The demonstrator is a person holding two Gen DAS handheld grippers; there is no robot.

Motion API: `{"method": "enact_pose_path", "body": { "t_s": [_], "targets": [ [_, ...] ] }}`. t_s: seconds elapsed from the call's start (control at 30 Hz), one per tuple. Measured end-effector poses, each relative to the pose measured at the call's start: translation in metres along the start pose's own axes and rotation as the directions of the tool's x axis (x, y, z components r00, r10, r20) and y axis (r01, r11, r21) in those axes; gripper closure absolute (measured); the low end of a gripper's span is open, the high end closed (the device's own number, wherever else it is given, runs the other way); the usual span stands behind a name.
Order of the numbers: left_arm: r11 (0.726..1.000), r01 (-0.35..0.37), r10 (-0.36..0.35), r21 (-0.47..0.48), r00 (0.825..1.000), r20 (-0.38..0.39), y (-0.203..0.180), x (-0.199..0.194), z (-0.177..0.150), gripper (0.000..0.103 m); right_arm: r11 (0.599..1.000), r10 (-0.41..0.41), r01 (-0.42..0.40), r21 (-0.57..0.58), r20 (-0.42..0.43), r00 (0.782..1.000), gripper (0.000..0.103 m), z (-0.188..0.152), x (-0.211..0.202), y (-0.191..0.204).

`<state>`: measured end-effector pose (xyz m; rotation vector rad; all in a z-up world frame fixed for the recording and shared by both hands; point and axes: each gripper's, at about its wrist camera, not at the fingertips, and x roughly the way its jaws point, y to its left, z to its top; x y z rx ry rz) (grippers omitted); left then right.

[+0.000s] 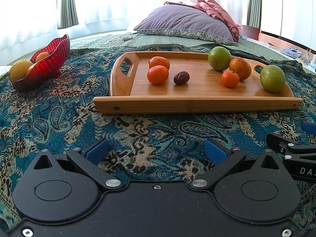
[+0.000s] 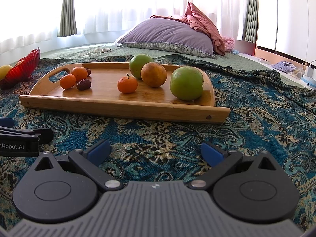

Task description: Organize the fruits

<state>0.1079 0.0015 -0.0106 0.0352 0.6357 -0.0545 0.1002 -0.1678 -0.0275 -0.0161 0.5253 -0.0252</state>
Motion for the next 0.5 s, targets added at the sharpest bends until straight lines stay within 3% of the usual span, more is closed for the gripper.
{"method": "enact_pose_path", "body": {
  "t_s": [0.5],
  "targets": [
    [1.000, -0.001, 0.001, 0.000, 1.000, 0.002, 0.0003, -0.0003, 0.0007, 0.000, 1.000, 0.000, 0.000, 0.000, 0.000, 1.000, 0.000, 0.0001, 0.0002, -0.0001]
  ]
}}
